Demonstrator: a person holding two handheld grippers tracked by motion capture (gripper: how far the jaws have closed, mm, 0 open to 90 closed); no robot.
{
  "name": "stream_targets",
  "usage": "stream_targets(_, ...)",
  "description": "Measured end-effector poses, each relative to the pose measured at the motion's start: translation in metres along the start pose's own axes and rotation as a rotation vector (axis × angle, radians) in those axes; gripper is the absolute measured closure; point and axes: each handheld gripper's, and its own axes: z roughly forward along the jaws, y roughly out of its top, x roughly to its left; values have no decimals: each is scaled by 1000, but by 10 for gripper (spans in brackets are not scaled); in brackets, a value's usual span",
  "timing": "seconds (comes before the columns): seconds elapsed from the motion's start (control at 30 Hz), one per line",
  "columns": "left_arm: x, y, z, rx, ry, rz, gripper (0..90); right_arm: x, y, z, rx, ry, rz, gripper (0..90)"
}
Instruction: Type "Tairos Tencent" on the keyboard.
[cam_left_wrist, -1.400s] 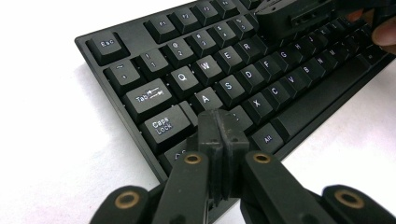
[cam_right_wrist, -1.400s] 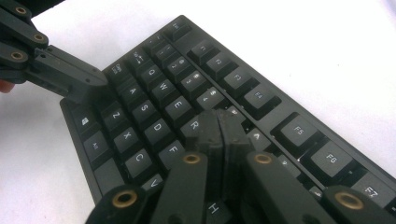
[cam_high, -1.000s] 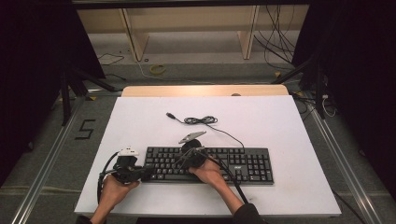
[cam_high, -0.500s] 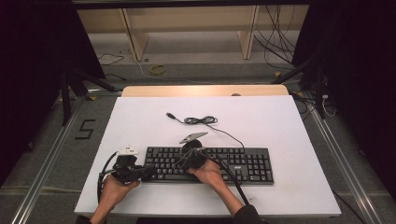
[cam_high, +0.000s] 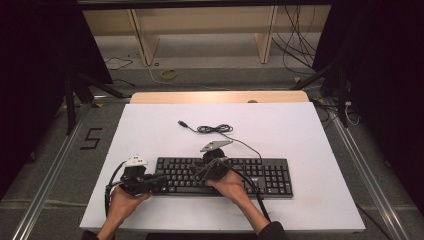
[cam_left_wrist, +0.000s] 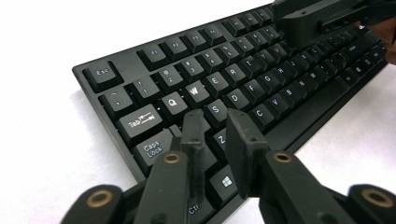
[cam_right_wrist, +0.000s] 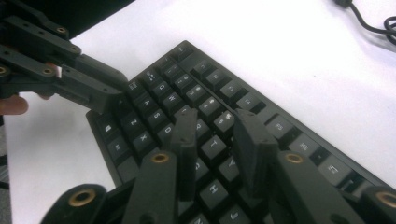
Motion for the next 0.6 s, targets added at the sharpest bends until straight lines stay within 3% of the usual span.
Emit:
stream_targets(0.47, -2, 4, 1, -48, -35, -17, 522, -6, -10, -19, -19, -9, 10, 509)
stream_targets(0.6, -2, 6, 2, -63, -29, -14, 441, -6, -11, -23, -27, -11, 19, 471)
